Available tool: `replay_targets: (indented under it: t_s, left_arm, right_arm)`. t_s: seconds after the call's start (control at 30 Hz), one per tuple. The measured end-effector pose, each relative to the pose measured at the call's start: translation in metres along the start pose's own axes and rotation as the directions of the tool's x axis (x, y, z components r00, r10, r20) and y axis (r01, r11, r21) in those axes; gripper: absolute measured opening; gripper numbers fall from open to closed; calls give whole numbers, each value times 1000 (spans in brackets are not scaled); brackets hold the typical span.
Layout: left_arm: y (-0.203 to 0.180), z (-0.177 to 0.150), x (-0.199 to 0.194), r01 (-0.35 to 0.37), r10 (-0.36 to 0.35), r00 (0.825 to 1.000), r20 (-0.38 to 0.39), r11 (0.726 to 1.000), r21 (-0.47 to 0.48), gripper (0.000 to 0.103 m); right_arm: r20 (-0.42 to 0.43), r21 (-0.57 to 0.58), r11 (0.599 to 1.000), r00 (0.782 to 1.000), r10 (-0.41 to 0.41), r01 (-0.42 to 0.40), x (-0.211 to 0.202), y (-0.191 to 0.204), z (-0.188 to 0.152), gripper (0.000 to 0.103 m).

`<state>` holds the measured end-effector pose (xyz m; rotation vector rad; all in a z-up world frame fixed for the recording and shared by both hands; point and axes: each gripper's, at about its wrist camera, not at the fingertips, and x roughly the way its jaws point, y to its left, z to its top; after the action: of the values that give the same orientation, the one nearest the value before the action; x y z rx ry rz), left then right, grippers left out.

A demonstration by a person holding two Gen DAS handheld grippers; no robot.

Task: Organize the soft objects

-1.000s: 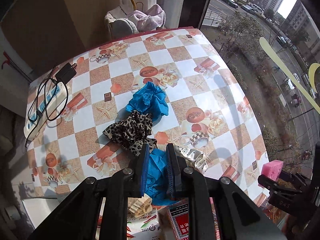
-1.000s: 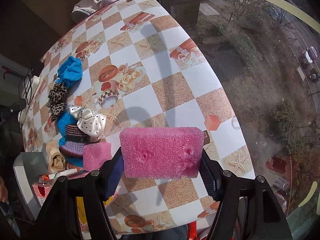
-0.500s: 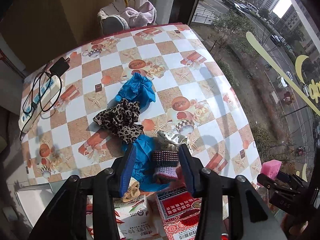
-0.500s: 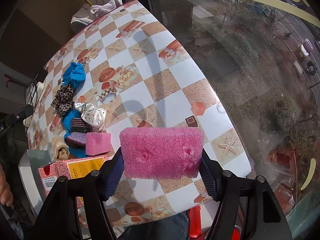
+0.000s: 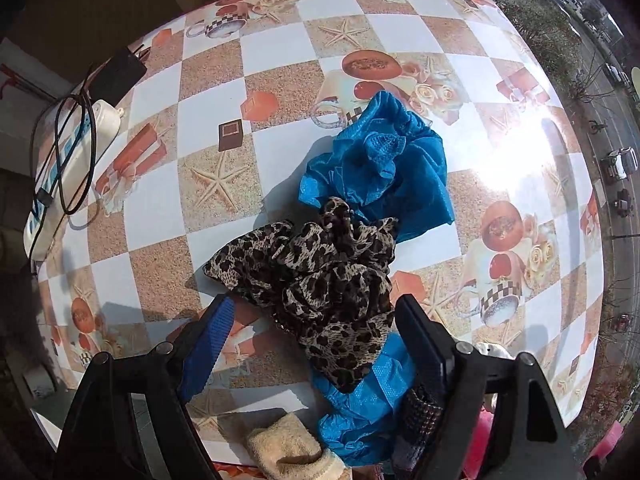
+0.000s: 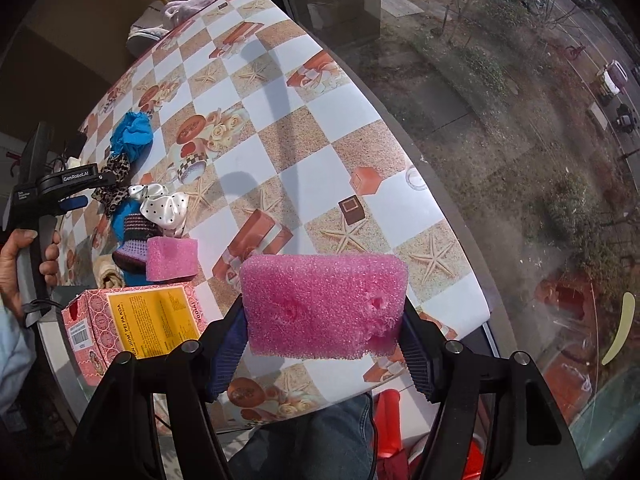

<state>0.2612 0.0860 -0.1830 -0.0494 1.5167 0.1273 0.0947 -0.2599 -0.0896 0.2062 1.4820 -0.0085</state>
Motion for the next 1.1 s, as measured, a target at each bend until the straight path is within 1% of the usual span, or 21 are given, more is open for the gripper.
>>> replay_targets:
  t_s: [0.03, 0.07, 0.1, 0.13, 0.17, 0.23, 0.27, 0.33, 0.43, 0.57, 0.7, 0.83, 1.0, 1.1]
  left_arm:
    - [-3, 1, 7, -1, 1, 1000, -20, 1000, 13, 85]
    - [-6, 1, 13, -5, 6, 999, -40, 1000, 25, 82]
    - [-8, 0, 16, -15, 17, 999, -46, 999, 37, 56]
    - [-10, -1, 18, -43, 46, 998, -47, 997, 57, 40]
    - [-11, -3, 17, -55, 58, 997, -42, 996, 73, 29]
    - [-8, -8, 7, -22, 23, 1000, -10, 998, 66, 29]
    - [-7, -11, -2, -20, 19, 1000, 17, 998, 63, 29]
    - [-3, -19, -20, -21, 17, 997, 70, 998, 58, 29]
    - [4, -34, -48, 6, -11, 991, 131, 999, 44, 29]
    - [15, -67, -88, 30, -35, 981, 192, 999, 26, 29]
    - [28, -104, -121, 53, -56, 970, 238, 998, 16, 29]
    - [41, -142, -141, 97, -95, 966, 241, 995, 5, 29]
    - [52, -192, -156, 97, -98, 966, 239, 995, 18, 29]
    - [57, -215, -162, 92, -95, 965, 245, 995, 25, 29]
  right_arm:
    - [-6, -3, 1000, 1000, -3, 3, 1, -1, 0, 71]
    - [-11, -4, 1000, 1000, -11, 11, 2, -2, 0, 71]
    - [-15, -11, 1000, 1000, -15, 15, 3, -2, 1, 71]
    - [-17, -18, 1000, 1000, -17, 17, 3, 0, 2, 71]
    - [-18, -27, 999, 1000, -17, 16, 3, 2, 3, 71]
    - [-13, -49, 999, 1000, -9, 8, 1, 10, 6, 71]
    - [-9, -64, 998, 1000, -1, 1, -1, 17, 8, 71]
    - [6, -97, 995, 1000, 14, -13, -5, 33, 11, 71]
    - [26, -156, 987, 999, 46, -42, -13, 61, 14, 71]
    - [45, -238, 969, 996, 80, -67, -23, 99, 10, 71]
    - [51, -314, 946, 994, 98, -77, -32, 129, -4, 71]
    - [48, -361, 929, 993, 110, -85, -39, 151, -21, 71]
    - [37, -409, 908, 993, 116, -91, -44, 174, -44, 71]
    - [20, -446, 890, 993, 118, -97, -44, 190, -57, 71]
